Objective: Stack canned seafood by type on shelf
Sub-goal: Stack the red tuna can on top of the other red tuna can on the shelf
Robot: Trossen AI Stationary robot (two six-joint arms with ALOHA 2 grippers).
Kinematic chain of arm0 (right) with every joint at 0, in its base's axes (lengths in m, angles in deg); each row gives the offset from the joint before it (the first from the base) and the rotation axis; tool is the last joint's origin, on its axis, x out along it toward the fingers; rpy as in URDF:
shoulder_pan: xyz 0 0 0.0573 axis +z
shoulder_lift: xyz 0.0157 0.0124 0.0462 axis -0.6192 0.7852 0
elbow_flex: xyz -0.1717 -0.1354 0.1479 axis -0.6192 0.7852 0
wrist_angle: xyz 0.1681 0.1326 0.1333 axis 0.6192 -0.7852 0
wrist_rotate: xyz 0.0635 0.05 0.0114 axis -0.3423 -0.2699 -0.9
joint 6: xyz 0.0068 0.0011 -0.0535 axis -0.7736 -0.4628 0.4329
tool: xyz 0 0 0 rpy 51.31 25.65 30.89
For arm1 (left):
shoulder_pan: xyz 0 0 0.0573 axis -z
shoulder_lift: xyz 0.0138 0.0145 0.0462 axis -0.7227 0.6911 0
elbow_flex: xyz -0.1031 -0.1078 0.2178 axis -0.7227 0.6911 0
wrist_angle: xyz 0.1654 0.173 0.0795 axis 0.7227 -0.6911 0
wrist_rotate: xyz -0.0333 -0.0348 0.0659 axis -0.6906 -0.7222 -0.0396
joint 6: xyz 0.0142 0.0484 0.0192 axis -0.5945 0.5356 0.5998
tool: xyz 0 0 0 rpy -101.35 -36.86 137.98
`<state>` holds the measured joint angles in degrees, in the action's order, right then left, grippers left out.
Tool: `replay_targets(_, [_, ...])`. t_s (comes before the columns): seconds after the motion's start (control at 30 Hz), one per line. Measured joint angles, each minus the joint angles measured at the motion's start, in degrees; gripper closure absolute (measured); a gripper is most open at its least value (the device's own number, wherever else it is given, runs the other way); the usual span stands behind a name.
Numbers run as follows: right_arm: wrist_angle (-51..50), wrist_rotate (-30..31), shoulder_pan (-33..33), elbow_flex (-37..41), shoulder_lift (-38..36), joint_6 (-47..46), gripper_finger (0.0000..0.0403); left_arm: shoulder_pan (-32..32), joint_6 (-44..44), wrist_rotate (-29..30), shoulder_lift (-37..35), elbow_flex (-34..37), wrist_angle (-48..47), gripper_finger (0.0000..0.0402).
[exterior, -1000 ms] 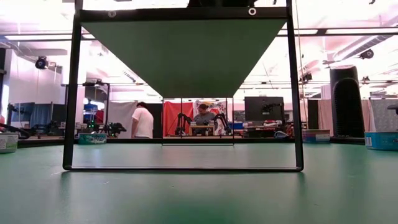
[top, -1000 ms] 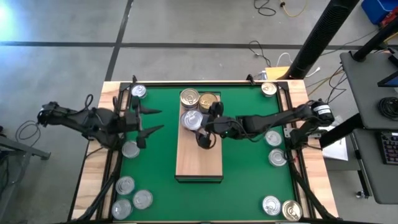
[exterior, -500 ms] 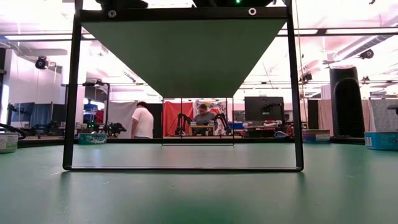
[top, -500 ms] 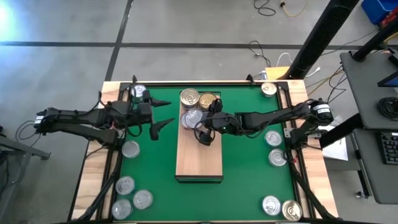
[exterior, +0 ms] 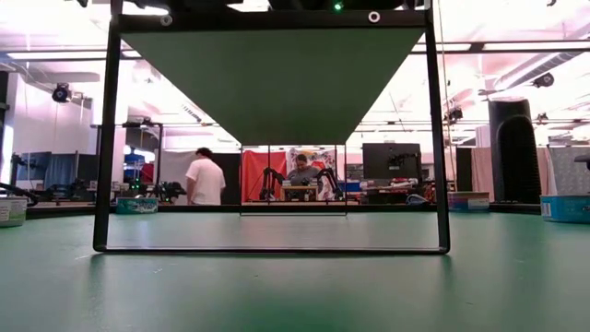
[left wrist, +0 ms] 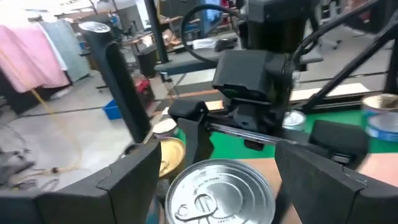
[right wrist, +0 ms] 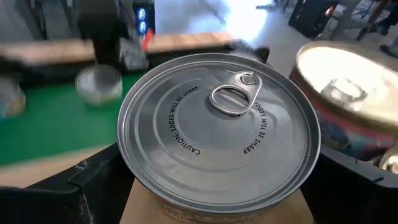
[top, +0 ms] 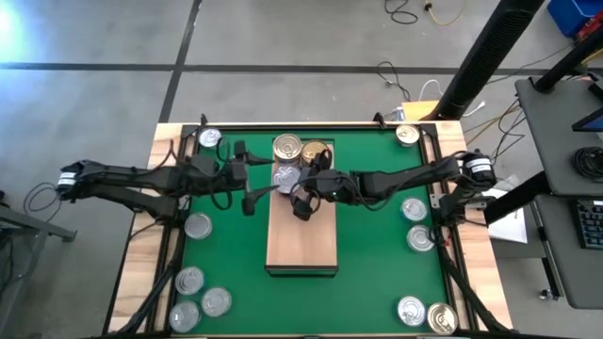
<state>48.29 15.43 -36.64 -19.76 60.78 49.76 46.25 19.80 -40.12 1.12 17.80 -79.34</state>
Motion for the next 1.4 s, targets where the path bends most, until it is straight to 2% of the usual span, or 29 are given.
replay_targets(0.67, [-0.61, 0.53, -0.77, -0.83, 2.85, -0.44, 0.0033, -3.08, 2.43, 1.25, 8.92, -1.11, 0.09, 0.0122])
replay_targets(0.93, [-1.37, 0.53, -0.91, -0.83, 2.83, -0.84, 0.0033, -3.08, 5.14, 7.02, 12.7, -1.11, 1.13, 0.0123])
replay_targets(1.07, [-1.3, 0.52, -0.89, -0.83, 2.83, -0.82, 0.0033, -3.06, 5.85, 7.35, 13.56, -1.22, 2.05, 0.0123])
replay_targets(1.23, [-1.32, 0.44, -0.52, -0.8, 2.53, -0.78, 0.0033, -3.01, 7.35, 7.44, 12.28, -1.09, 2.13, 0.0123])
replay_targets(1.4, [-1.07, 0.47, 0.25, -0.76, 0.61, 2.09, 0.0033, -2.97, 7.89, 7.46, 7.13, -1.09, 1.71, 0.0123])
